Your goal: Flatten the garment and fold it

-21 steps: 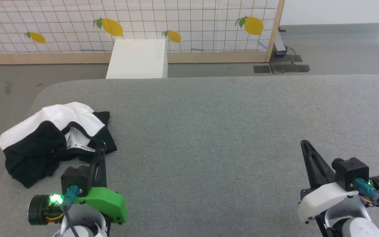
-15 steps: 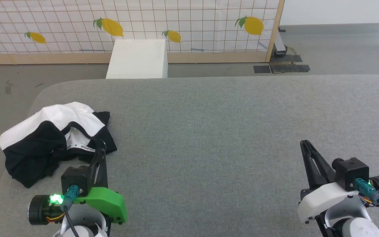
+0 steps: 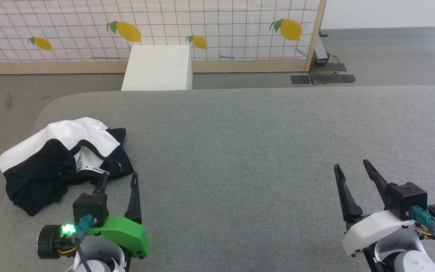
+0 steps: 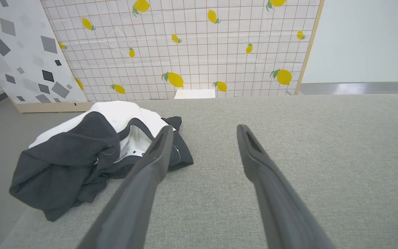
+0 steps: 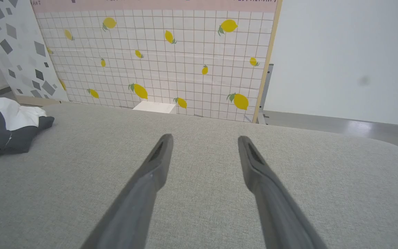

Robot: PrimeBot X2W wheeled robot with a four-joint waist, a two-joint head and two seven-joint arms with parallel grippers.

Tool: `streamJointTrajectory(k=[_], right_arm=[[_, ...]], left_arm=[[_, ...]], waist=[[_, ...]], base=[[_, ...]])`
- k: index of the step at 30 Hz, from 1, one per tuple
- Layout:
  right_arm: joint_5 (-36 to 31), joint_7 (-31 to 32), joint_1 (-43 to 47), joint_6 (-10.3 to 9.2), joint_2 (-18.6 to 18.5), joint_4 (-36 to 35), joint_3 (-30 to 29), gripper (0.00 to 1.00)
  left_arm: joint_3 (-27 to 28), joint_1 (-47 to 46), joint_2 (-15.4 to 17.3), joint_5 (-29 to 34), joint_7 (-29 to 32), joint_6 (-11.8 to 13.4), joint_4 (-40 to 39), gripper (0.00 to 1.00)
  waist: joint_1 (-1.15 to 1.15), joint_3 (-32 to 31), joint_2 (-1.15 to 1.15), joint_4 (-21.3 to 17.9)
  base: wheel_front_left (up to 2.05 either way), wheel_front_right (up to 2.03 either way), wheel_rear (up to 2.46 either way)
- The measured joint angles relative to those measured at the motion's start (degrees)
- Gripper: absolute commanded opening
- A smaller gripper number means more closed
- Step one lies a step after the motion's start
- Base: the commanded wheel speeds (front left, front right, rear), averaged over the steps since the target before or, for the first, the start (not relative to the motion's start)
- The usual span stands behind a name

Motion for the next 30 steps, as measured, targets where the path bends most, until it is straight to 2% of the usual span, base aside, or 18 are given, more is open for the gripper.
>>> streamJointTrajectory(k=[17,30], right_arm=[[2.6,-2.0,0.7,0.0,0.0,1.6,-0.8,1.0],[4.6,-3.8,0.9,0.0,0.0,2.9,-0.8,1.0]], left_arm=[[-1.0,0.0,0.0,-2.2,-2.1,0.3,1.1,1.0],[-1.1,0.0,0.0,-3.9,-3.7,0.6,1.8,1.0]], waist=[[0.0,0.3,0.0,0.6],[0.0,0.6,0.0,4.5]], base=[[0.0,0.0,0.0],[0.0,0.0,0.0]])
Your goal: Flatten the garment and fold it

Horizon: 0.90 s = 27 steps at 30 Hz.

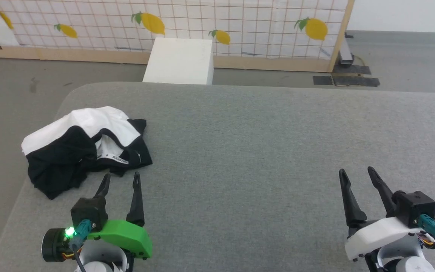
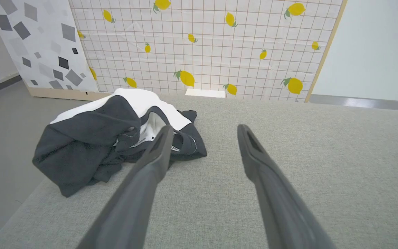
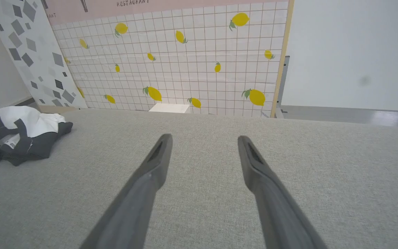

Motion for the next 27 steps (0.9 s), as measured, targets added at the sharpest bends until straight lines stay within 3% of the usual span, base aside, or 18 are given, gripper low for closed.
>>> streamJointTrajectory(k=[27], right_arm=[[2.2,-3.1,0.2,0.0,0.0,3.5,0.1,1.0]], left_arm=[[-0.3,0.1,0.0,-3.2,-3.1,1.0,0.9,1.0]], waist=[[0.0,0.6,0.0,10.1]], base=[[0.0,0.0,0.0]])
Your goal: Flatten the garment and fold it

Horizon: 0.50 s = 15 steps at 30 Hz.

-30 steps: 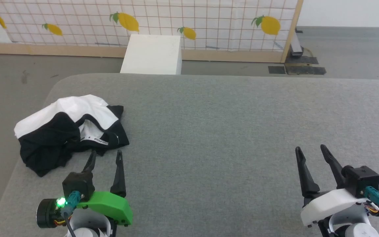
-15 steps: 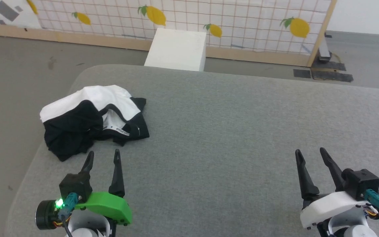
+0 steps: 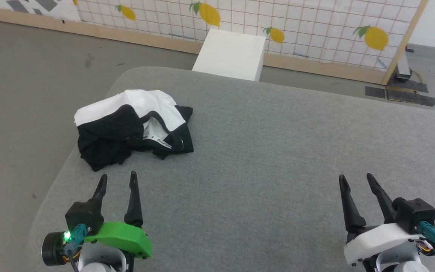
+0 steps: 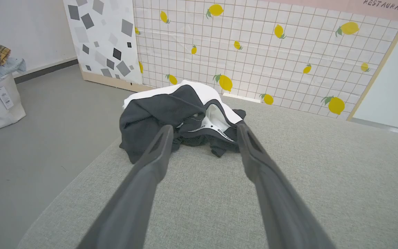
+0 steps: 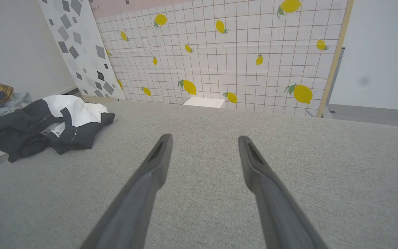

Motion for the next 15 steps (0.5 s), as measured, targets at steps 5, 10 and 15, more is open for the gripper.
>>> streamJointTrajectory(k=[5,10,15], right_arm=[[0.4,-0.7,0.0,0.0,0.0,0.6,0.0,1.0],[0.5,-1.2,0.0,0.0,0.0,1.2,-0.1,1.0],[0.9,-1.7,0.0,0.0,0.0,1.9,-0.2,1.0]], left_arm=[[-0.2,0.0,0.0,-0.7,-0.7,0.4,0.0,1.0],[-0.3,0.1,0.0,-0.9,-1.2,0.7,0.0,1.0],[-0.5,0.2,0.0,-2.2,-1.8,0.9,0.1,1.0]], waist=[[0.0,0.3,0.0,1.4],[0.0,0.6,0.0,2.6],[0.0,0.9,0.0,3.6]], base=[[0.0,0.0,0.0],[0.0,0.0,0.0],[0.0,0.0,0.0]])
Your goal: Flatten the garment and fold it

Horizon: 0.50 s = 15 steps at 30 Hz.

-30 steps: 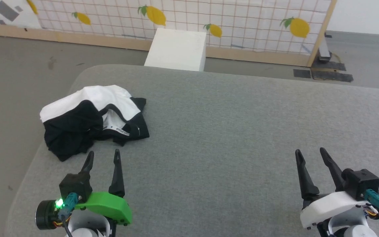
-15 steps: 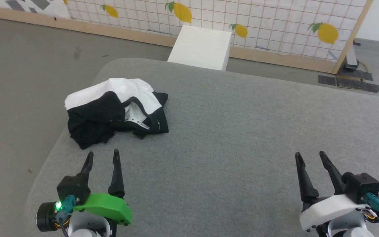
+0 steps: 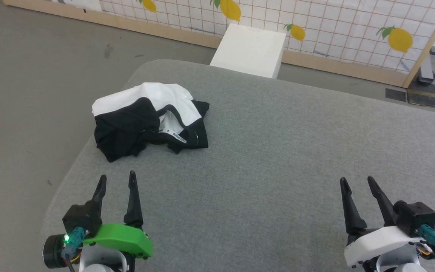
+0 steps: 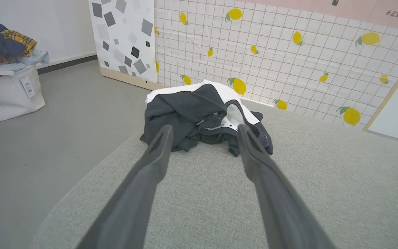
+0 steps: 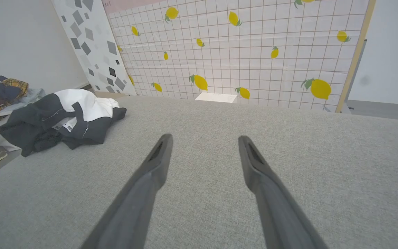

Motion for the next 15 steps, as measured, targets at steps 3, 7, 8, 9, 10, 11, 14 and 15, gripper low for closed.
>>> streamJointTrajectory(k=[3,7,8,9,10,11,14,15], right_arm=[[0.4,-0.5,0.0,0.0,0.0,0.4,0.0,1.0],[0.5,-0.9,0.0,0.0,0.0,0.9,0.0,1.0],[0.5,-0.9,0.0,0.0,0.0,1.0,-0.1,1.0],[0.5,-1.0,0.0,0.0,0.0,1.2,-0.1,1.0],[0.5,-1.2,0.0,0.0,0.0,1.2,-0.1,1.0],[0.5,-1.4,0.0,0.0,0.0,1.3,-0.1,1.0],[0.5,-1.5,0.0,0.0,0.0,1.6,-0.1,1.0],[0.5,-1.8,0.0,0.0,0.0,1.6,-0.1,1.0]], left_arm=[[-0.1,0.5,0.0,-0.5,-0.5,0.4,0.2,1.0],[-0.2,0.5,0.0,-0.7,-0.9,0.4,0.5,1.0],[-0.2,0.5,0.0,-0.7,-1.0,0.5,0.5,1.0],[-0.3,0.5,0.0,-0.8,-1.1,0.5,0.6,1.0],[-0.3,0.5,0.0,-0.8,-1.2,0.5,0.6,1.0],[-0.3,0.5,0.0,-1.0,-1.3,0.5,0.7,1.0],[-0.3,0.5,0.0,-1.2,-1.7,0.5,0.8,1.0],[-0.3,0.5,0.0,-1.3,-1.8,0.5,0.9,1.0]], waist=[[0.0,0.1,0.0,0.6],[0.0,0.0,0.0,1.4],[0.0,0.0,0.0,1.6],[0.0,0.0,0.0,1.8],[0.0,0.0,0.0,2.0],[0.0,-0.1,0.0,2.2],[0.0,-0.1,0.0,2.8],[0.0,-0.2,0.0,3.0]], base=[[0.0,0.0,0.0],[0.0,0.0,0.0],[0.0,0.0,0.0],[0.0,0.0,0.0],[0.0,0.0,0.0],[0.0,0.0,0.0],[0.0,0.0,0.0],[0.0,0.0,0.0]])
